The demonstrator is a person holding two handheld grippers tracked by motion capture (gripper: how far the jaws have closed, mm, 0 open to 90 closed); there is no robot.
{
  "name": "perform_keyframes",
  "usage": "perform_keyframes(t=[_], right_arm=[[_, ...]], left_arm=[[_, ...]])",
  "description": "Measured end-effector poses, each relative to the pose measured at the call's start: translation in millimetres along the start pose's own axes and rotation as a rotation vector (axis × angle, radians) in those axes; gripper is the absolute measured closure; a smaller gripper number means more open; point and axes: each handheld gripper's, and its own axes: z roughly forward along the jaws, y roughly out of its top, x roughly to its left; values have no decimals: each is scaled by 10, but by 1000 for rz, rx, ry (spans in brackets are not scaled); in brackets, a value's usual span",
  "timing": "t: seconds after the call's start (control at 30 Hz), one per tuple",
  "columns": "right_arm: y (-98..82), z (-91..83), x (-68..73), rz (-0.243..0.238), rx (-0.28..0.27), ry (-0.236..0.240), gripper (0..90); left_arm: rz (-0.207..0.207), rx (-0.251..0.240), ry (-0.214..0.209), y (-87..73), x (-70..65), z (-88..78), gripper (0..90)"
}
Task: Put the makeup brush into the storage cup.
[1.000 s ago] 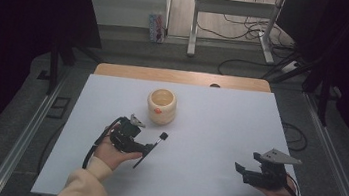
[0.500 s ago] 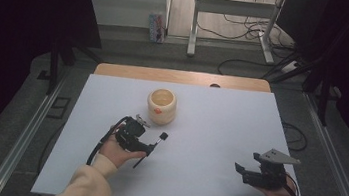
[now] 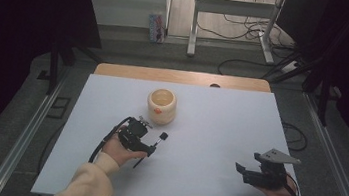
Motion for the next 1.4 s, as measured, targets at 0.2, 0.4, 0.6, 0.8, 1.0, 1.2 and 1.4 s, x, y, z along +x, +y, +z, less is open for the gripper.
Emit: perform_keyframes(t=[0.2,0.4,0.6,0.8,1.0,1.2,1.4], right_arm=[[1,-4,-6,0,-3,-2,199],[-2,-2,-12,5,3,-6,200],[-3,2,-13,6,8,-7,199],[-7,-2,-16,6,8,-7,200],[-5,-1,-14,5,8,-6,201],[0,-3,-13,14,3,3,201],[7,-12,-12,21,-3,8,200]], left_arm=[[11,28,-8,28,-6,49,314],[10,58,-8,65,2,102,331],[21,92,-10,111,-6,175,354],[35,114,-18,129,-21,209,419],[36,124,-22,135,-11,236,473],[41,137,-22,137,0,270,545],[50,146,-18,142,-11,297,605]])
